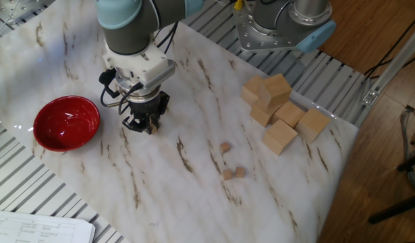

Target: Stack the blocks into a pyramid shape

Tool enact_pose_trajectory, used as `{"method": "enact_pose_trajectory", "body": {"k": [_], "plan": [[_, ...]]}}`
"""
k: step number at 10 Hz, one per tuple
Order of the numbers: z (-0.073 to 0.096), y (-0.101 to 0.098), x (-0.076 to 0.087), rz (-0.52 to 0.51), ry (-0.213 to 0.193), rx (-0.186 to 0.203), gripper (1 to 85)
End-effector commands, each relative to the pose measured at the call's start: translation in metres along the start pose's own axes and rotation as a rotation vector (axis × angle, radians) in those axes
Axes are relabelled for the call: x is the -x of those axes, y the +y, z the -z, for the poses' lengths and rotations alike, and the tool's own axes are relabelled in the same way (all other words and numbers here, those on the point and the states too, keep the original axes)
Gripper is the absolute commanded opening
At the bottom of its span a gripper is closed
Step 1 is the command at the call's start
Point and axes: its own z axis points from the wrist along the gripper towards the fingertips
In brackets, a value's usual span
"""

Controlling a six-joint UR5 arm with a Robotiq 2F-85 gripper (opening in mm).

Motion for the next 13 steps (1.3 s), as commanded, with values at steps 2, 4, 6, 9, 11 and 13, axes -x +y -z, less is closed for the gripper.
{"method": "enact_pose_trajectory", "body": {"k": [2, 4, 6, 9, 11, 13], "plan": [[0.0, 0.004, 0.0, 0.009, -0.012, 0.014, 35.0], [-0.001, 0.005, -0.001, 0.023, -0.013, 0.016, 42.7], [0.0, 0.005, -0.001, 0.029, -0.016, 0.018, 46.7], [0.0, 0.008, -0.009, 0.038, -0.025, 0.023, 46.7], [0.0, 0.008, -0.013, 0.043, -0.024, 0.022, 46.7], [0.0, 0.008, -0.011, 0.034, -0.03, 0.02, 42.3]]}}
